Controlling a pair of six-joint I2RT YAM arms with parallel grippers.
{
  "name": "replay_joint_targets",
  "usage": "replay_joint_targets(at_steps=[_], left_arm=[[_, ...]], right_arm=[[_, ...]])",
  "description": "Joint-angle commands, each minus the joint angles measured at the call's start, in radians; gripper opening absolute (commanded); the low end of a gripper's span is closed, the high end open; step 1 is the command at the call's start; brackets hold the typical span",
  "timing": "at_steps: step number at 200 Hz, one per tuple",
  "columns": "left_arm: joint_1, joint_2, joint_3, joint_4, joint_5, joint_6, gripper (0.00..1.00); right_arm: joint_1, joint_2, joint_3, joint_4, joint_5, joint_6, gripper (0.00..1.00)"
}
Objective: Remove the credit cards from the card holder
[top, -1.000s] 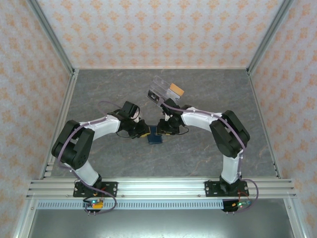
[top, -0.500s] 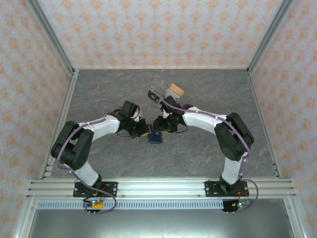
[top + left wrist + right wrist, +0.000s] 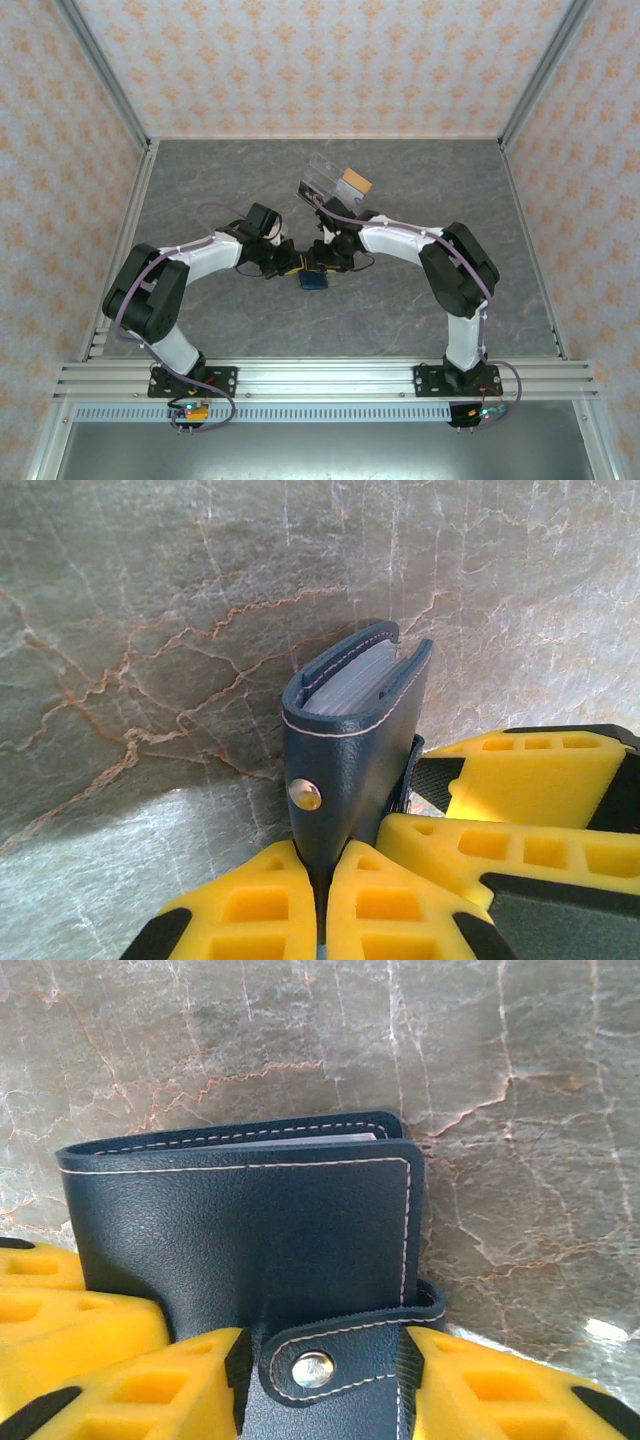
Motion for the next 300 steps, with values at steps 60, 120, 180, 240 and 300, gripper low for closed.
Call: replay_joint_targets(at_steps=[60,120,180,240,300], left_arm=[[-0.001,-0.008,0.013,-0.054,-0.059,-0.001,0.0],[-0.001,-0.036,-0.007,-0.09,-0.102,-0.003,0.0],[0.0,-0.039,0.01,-0.096,-0.1,0.004,0.07],[0.021,-0.026,0.07,-0.15,-0.099,0.043,0.59],[0.132,-0.112,0.134,-0.295,-0.162,0.168,0.82]], right_arm=[[0.004,-0.005,0.012,-0.138,0.234,-0.008,0.38],[0.004,-0.064,-0.018,-0.176,0.381,0.047,0.29],[0.004,-0.044,0.005,-0.096,0.222,0.035,0.31],[0.004,-0.005,0.041,-0.08,0.153,0.067,0.26],[0.013,-0.07,0.039,0.001,0.119,0.093,0.06]])
